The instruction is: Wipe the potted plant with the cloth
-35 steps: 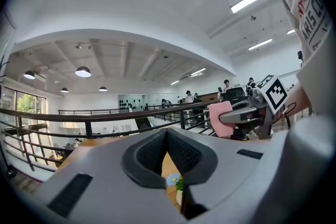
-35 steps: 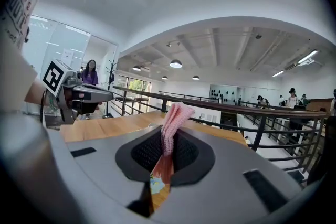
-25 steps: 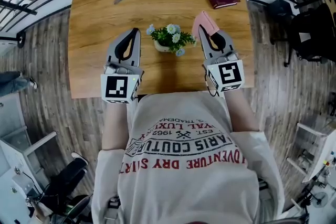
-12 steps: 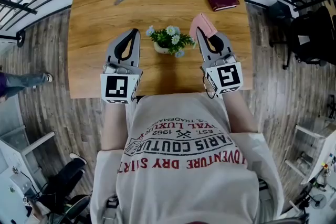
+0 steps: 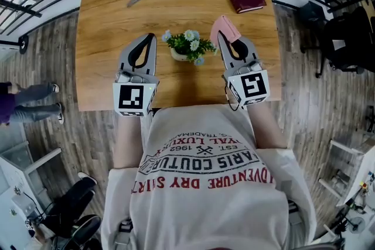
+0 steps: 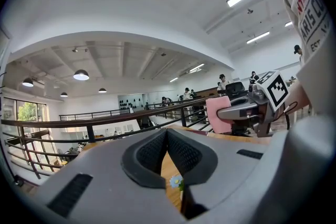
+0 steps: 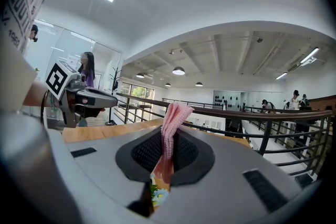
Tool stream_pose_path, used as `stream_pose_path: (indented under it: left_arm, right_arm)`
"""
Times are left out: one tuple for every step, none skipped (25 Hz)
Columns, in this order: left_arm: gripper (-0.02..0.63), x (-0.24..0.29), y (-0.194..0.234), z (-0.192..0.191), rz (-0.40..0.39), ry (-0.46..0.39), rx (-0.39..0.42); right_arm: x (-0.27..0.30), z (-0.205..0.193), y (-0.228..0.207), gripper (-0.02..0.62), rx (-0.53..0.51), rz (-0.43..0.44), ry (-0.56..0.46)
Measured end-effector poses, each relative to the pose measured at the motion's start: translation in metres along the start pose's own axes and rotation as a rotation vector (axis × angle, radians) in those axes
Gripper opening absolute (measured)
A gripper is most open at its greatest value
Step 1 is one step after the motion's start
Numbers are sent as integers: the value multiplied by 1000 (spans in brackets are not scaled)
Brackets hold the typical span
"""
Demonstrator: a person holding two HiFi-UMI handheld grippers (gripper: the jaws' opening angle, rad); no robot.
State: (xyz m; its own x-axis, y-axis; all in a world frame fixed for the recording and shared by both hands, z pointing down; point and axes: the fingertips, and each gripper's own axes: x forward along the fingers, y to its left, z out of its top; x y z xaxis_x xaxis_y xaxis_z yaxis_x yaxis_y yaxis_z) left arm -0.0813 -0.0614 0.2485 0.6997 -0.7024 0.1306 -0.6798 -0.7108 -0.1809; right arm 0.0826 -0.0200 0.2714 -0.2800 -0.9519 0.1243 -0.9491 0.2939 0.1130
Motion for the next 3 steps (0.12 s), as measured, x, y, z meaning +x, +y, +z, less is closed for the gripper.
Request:
stream_pose_path:
  left_arm:
    - [17,0,1,0,2,0,2]
    - [16,0,1,1,3,1,4]
    - [15,0,2,1,5,1,5]
  right_arm:
    - [0,1,1,41,-1,1,-1]
    - [1,1,1,41,-3,2,-1]
    - [1,2,2,41,-4,2,-2]
